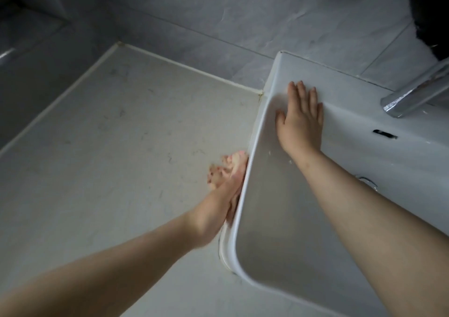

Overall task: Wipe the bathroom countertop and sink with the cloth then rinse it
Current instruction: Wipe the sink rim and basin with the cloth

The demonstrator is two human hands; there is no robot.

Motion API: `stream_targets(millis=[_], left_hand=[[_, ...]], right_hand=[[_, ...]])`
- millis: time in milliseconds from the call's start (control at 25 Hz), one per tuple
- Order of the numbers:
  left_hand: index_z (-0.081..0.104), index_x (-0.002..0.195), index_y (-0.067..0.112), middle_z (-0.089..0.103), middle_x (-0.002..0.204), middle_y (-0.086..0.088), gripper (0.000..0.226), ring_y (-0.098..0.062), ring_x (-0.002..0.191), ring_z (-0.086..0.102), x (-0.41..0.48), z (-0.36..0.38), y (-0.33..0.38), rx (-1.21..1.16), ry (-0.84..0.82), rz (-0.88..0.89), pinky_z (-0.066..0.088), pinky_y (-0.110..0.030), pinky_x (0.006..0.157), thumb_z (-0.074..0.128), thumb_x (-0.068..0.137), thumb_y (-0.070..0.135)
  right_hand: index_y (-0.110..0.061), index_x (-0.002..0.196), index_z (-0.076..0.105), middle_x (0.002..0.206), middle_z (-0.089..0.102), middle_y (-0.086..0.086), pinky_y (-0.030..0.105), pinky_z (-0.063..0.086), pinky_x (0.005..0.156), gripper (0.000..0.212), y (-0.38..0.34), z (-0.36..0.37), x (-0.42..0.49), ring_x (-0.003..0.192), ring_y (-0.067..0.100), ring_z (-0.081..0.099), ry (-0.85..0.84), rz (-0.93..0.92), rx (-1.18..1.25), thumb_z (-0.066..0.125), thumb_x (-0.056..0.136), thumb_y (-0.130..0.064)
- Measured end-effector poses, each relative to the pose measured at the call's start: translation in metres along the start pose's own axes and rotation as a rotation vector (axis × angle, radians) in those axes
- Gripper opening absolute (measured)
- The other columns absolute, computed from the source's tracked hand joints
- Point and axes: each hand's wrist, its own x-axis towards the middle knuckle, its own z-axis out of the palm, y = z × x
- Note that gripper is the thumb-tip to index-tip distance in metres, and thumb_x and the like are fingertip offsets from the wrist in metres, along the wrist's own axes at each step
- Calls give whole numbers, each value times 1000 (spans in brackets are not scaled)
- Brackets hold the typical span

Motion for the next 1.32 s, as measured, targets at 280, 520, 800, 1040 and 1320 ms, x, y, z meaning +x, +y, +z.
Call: stream_targets(millis=[280, 520, 800, 1040, 1320], left_hand=[[72, 90, 34, 71, 93, 4, 47, -10, 86, 66, -8, 5, -19, -109, 22, 19, 52, -25, 75, 27, 99, 45], [32, 142, 33, 32, 149, 13, 55, -9, 141, 17, -22, 13, 3, 59, 80, 145, 9, -39, 117, 33, 93, 58], [24, 145, 24, -4, 156, 6, 49, -1, 140, -9, -28, 18, 20, 643, 60, 365, -5, -8, 107, 39, 98, 25], [58, 118, 4, 47, 136, -14, 34, -27, 124, 45, 3, 27, 36, 1172, 272, 508, 30, -17, 92, 43, 89, 10], [40, 110, 8, 55, 82, -1, 38, -25, 70, 54, 37, 56, 91, 685, 411, 661, 40, -28, 65, 57, 77, 0]], right_hand=[[-22, 151, 14, 160, 3, 0, 43, 3, 116, 59, -6, -10, -11, 147, 23, -3, -85, 42, 60, 40, 98, -24], [-28, 150, 18, 160, 4, 2, 43, 7, 116, 54, -4, -1, -54, 146, 26, 4, -245, 70, 95, 37, 99, -28], [-23, 148, 24, 157, 21, 5, 40, 19, 116, 53, 12, 6, -81, 144, 24, 19, -409, 28, 148, 39, 97, -23], [-16, 114, 66, 124, 63, 6, 26, 39, 94, 28, 14, -24, -90, 118, 24, 54, -222, 241, 578, 46, 95, -16], [-28, 110, 58, 101, 62, 2, 31, 45, 76, 27, 10, -74, -81, 82, 17, 60, -151, 379, 1254, 49, 93, -10]])
